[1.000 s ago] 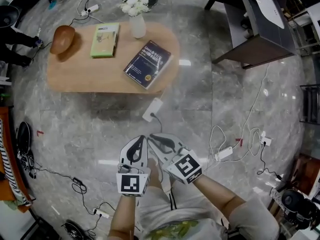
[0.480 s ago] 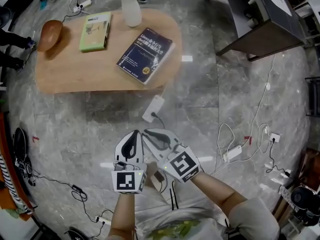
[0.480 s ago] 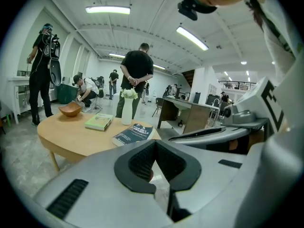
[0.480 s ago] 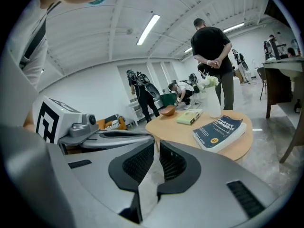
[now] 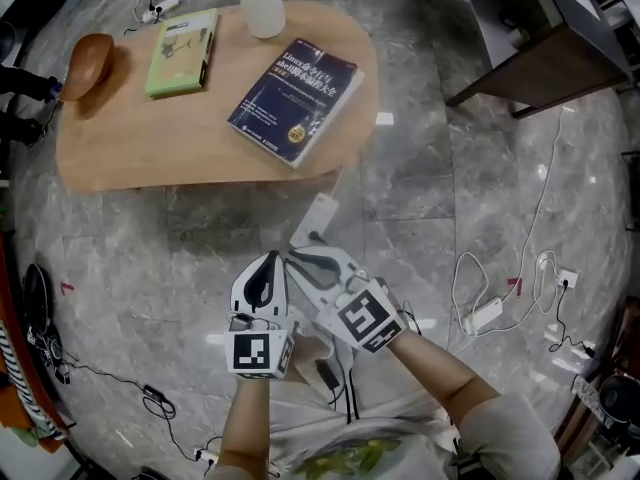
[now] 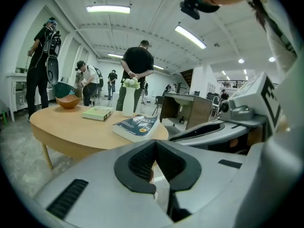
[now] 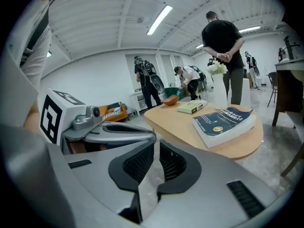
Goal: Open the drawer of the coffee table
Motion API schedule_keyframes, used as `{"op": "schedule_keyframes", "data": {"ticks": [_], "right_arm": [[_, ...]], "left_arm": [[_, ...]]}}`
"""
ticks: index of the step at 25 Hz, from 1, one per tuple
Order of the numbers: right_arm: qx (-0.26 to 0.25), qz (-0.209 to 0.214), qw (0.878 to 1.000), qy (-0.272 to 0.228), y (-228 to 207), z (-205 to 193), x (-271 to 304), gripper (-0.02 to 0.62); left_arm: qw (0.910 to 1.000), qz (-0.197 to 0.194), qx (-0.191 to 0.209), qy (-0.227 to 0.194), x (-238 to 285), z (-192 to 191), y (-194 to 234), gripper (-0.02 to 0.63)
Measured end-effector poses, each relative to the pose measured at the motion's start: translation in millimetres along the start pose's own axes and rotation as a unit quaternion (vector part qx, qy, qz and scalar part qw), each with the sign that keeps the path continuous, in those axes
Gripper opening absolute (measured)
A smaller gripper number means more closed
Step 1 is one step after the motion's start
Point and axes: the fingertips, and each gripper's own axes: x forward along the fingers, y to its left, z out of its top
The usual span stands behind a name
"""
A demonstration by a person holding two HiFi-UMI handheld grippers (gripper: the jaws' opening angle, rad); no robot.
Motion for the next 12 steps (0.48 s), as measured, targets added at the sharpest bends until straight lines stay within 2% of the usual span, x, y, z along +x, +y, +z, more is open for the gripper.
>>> {"op": "schedule_keyframes", "data": {"ticks": [4,9,12], "right_arm": [[-0.019,-0.002,1.0,0.005,-18.9,-26.2,21.1,0.023],[-0.053,0.013,0.998,-0.011,-36.9,-56.1,55.7,0.023],[-0.083,0.018,0.996,-0.024,-48.8,-74.1,75.2,0.023]], "left_arm": [[0.9998,0.007,0.012,-0.011,24.3,-27.0,11.0,0.009],[0.999,0.005,-0.013,-0.043,54.6,-62.9,36.1,0.009],[0.9974,0.006,0.02,-0.068,73.7,-79.1,48.5,0.009]]}}
